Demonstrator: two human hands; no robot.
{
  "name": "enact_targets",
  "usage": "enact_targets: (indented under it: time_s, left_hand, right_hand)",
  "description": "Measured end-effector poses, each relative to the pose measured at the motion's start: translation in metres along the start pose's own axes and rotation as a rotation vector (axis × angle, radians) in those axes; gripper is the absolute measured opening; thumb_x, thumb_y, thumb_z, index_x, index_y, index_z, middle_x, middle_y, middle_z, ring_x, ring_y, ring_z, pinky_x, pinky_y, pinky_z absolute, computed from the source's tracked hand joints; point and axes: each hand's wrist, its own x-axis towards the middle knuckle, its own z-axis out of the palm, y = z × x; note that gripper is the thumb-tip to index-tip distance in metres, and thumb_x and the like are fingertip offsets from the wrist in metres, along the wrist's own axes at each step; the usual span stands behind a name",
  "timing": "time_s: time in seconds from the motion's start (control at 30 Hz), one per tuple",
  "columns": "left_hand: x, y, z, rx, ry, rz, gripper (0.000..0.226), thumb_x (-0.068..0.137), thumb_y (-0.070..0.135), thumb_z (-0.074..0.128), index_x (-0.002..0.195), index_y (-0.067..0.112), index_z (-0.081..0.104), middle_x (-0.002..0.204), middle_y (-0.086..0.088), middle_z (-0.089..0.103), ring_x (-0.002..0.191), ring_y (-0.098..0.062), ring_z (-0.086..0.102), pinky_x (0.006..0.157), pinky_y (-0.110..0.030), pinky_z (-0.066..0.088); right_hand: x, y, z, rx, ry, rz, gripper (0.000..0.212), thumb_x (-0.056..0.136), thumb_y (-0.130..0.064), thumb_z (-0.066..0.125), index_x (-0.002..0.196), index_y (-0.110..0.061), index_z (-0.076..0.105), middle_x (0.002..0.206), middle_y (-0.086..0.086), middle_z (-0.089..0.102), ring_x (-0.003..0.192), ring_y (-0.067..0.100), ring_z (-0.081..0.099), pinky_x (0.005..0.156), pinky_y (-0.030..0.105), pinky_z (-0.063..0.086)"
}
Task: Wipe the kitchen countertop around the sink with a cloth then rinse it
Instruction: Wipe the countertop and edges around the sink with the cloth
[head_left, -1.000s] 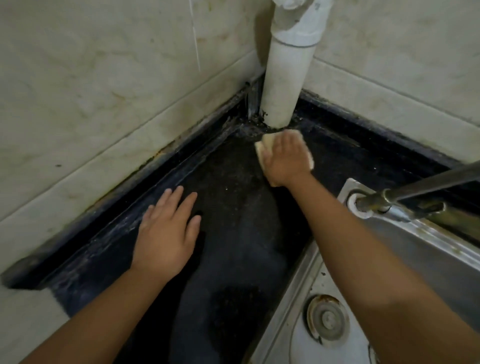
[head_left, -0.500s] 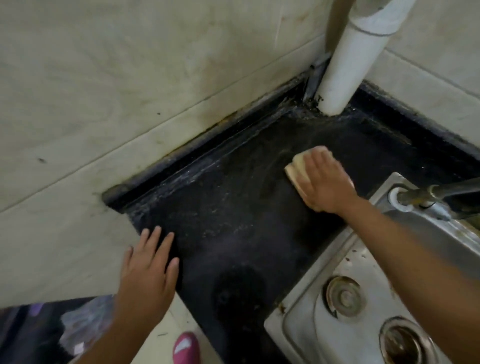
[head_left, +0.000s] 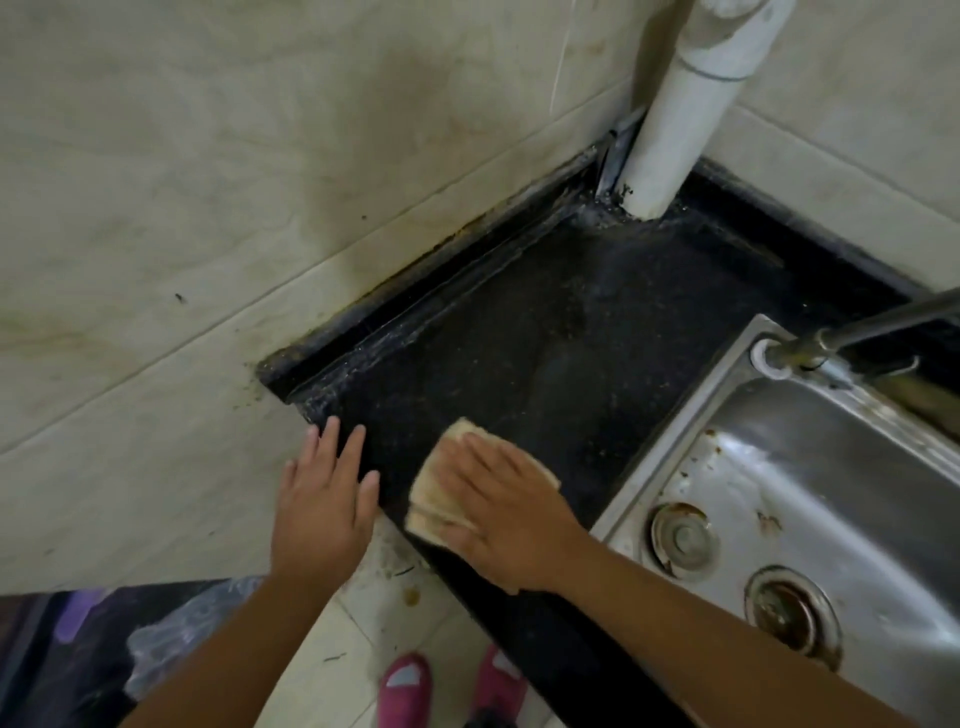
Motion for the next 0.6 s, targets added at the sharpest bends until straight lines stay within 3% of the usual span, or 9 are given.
enact_targets:
  time_s: [0.1, 0.13, 0.2, 0.23, 0.3, 0.37, 0.47, 0.53, 0.6]
  left_hand:
    - [0.002, -0.002, 0.003, -0.001, -0.046, 0.024, 0.092, 0.075, 0.065, -0.007, 0.144, 0.014, 0.027, 0.154, -0.009, 0.013, 0.142, -0.02, 0.001, 0.114, -0.046, 0.009]
    - [0.002, -0.001, 0.002, 0.001, -0.065, 0.02, 0.093, 0.072, 0.064, -0.01, 0.145, 0.016, 0.021, 0.155, -0.005, 0.005, 0.139, -0.015, -0.007, 0.115, -0.045, 0.006]
    - [0.001, 0.0, 0.001, 0.03, -0.112, 0.006, 0.093, 0.066, 0.058, -0.017, 0.147, 0.02, 0.007, 0.148, 0.004, -0.016, 0.131, -0.008, -0.02, 0.115, -0.04, -0.001]
    - [0.002, 0.0, -0.001, 0.047, -0.13, 0.002, 0.092, 0.064, 0.057, -0.02, 0.147, 0.021, 0.0, 0.143, 0.006, -0.023, 0.129, -0.008, -0.024, 0.115, -0.039, -0.003]
    - [0.003, 0.001, -0.002, 0.06, -0.15, -0.005, 0.085, 0.069, 0.056, -0.019, 0.145, 0.021, -0.007, 0.144, 0.005, -0.026, 0.127, -0.008, -0.028, 0.115, -0.037, -0.005]
    - [0.004, -0.001, -0.002, 0.084, -0.17, 0.003, 0.08, 0.071, 0.057, -0.023, 0.142, 0.022, -0.014, 0.146, 0.003, -0.027, 0.126, -0.009, -0.03, 0.115, -0.036, -0.007]
    - [0.002, -0.003, 0.0, 0.095, -0.199, 0.005, 0.083, 0.059, 0.065, -0.038, 0.131, 0.025, -0.024, 0.141, 0.005, -0.031, 0.126, -0.011, -0.032, 0.113, -0.035, -0.01]
    - [0.003, -0.001, -0.004, 0.097, -0.24, -0.016, 0.06, 0.085, 0.056, -0.017, 0.135, 0.023, -0.023, 0.148, 0.0, -0.029, 0.128, -0.011, -0.032, 0.114, -0.037, -0.011]
    - [0.005, 0.003, -0.009, 0.104, -0.259, -0.034, 0.054, 0.098, 0.042, 0.004, 0.143, 0.022, -0.017, 0.152, -0.004, -0.025, 0.135, -0.015, -0.029, 0.114, -0.037, -0.01]
  right_hand:
    - [0.003, 0.056, -0.019, -0.082, 0.021, 0.297, 0.073, 0.096, -0.042, -0.004, 0.13, -0.005, 0.049, 0.133, 0.014, 0.054, 0.119, 0.03, 0.055, 0.107, 0.036, 0.029]
    - [0.011, 0.076, -0.029, -0.08, 0.027, 0.399, 0.076, 0.095, -0.044, -0.006, 0.136, -0.003, 0.041, 0.142, 0.017, 0.042, 0.129, 0.031, 0.045, 0.109, 0.037, 0.029]
    - [0.029, 0.113, -0.044, 0.027, -0.006, 0.607, 0.065, 0.096, -0.047, 0.004, 0.148, -0.008, 0.009, 0.157, 0.012, 0.003, 0.145, 0.028, 0.006, 0.116, 0.039, 0.01]
    - [0.038, 0.122, -0.051, 0.113, -0.053, 0.708, 0.061, 0.098, -0.045, 0.011, 0.148, -0.011, 0.0, 0.157, 0.009, -0.008, 0.145, 0.026, -0.005, 0.117, 0.039, 0.002]
    - [0.052, 0.115, -0.055, 0.175, -0.04, 0.8, 0.063, 0.099, -0.044, 0.016, 0.148, -0.011, -0.003, 0.156, 0.009, -0.013, 0.144, 0.027, -0.013, 0.117, 0.041, -0.005]
    - [0.057, 0.082, -0.049, 0.162, -0.037, 0.747, 0.066, 0.097, -0.048, 0.014, 0.148, -0.011, -0.004, 0.156, 0.01, -0.014, 0.143, 0.027, -0.015, 0.115, 0.041, -0.007]
    - [0.039, 0.017, -0.022, 0.065, 0.014, 0.454, 0.075, 0.087, -0.053, -0.007, 0.148, -0.011, 0.005, 0.157, 0.013, -0.002, 0.144, 0.03, -0.003, 0.116, 0.039, -0.005]
    - [0.011, -0.016, -0.01, -0.04, 0.074, 0.319, 0.073, 0.092, -0.047, -0.009, 0.142, -0.012, 0.031, 0.148, 0.014, 0.034, 0.138, 0.032, 0.027, 0.112, 0.038, 0.012]
    - [-0.009, -0.025, -0.001, -0.014, 0.071, 0.295, 0.06, 0.096, -0.044, -0.001, 0.13, -0.018, 0.041, 0.133, 0.007, 0.055, 0.126, 0.025, 0.042, 0.102, 0.036, 0.024]
